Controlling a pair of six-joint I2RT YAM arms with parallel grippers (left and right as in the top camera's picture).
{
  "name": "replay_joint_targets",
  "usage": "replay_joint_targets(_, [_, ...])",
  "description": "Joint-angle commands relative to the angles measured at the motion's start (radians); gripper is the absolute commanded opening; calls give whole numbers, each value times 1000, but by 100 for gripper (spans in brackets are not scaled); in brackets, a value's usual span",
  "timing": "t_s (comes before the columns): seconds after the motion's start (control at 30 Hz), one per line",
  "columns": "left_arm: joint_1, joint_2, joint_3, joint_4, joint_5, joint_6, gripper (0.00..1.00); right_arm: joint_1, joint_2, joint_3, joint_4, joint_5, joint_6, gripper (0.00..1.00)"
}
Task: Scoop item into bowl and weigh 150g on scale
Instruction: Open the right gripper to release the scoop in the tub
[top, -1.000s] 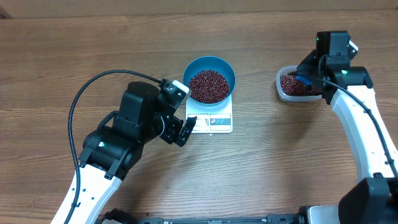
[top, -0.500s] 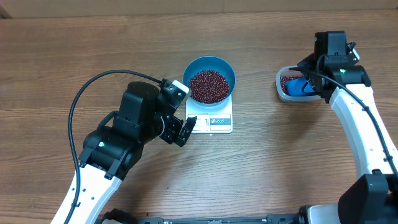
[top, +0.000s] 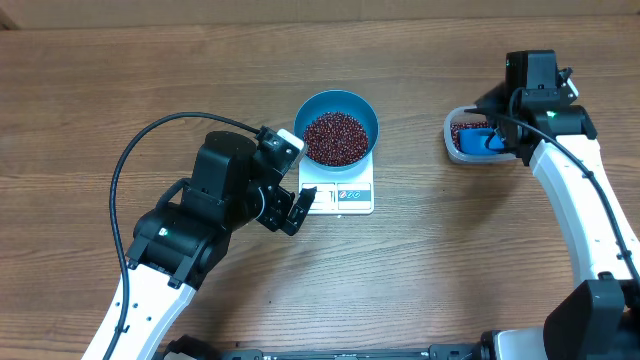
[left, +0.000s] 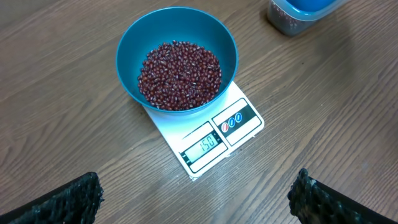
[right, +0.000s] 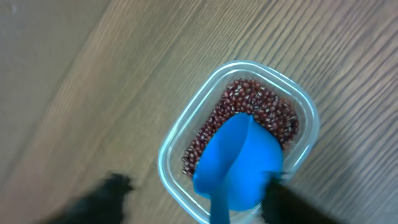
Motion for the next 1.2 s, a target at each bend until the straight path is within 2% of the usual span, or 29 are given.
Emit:
replay_joint_targets(0.0, [3, 6, -4, 1, 15, 19, 100, -6, 5, 0, 2, 18, -97, 89])
replay_joint_targets(0.13, [3, 6, -4, 0, 14, 19, 100, -6, 5, 1, 2, 17, -124, 96])
replay_joint_targets(0.37, [3, 6, -4, 0, 14, 19, 99, -6, 5, 1, 85, -51, -123, 98])
replay_joint_targets(0.5, [3, 6, -4, 0, 14, 19, 100, -6, 5, 1, 146, -141, -56, 100])
replay_joint_targets(0.7, [3, 6, -4, 0, 14, 19, 100, -2, 5, 0, 128, -204, 84, 100])
replay_joint_targets(1.17, [3, 6, -4, 0, 14, 19, 100, -2, 5, 0, -180, -246, 82, 100])
